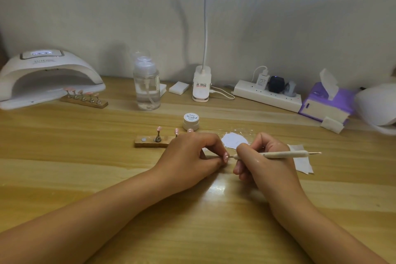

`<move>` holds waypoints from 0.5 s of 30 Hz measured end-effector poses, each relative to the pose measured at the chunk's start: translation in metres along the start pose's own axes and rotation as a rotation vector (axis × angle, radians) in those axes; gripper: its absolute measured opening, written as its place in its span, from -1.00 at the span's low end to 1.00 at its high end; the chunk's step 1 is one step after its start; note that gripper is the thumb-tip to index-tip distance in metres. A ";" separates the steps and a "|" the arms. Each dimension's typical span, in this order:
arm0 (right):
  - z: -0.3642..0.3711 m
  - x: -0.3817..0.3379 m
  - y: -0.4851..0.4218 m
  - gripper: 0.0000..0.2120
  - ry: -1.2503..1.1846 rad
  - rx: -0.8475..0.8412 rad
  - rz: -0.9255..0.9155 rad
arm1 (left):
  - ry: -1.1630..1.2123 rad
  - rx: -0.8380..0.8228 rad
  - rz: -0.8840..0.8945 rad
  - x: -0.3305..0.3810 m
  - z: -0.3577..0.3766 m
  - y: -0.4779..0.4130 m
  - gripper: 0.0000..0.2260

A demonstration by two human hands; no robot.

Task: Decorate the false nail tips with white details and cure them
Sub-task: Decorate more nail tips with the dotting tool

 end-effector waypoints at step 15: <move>0.000 0.000 -0.001 -0.76 0.000 0.007 -0.022 | 0.043 -0.009 -0.039 0.001 0.000 0.000 -0.79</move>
Point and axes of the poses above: each hand's wrist, its own y-axis away from the middle knuckle, its own z-axis out of the palm, x = y × z, the point moved 4 cm from there along -y, towards the middle knuckle, and after that the axes turned 7 degrees about x, right-handed, at the moved point
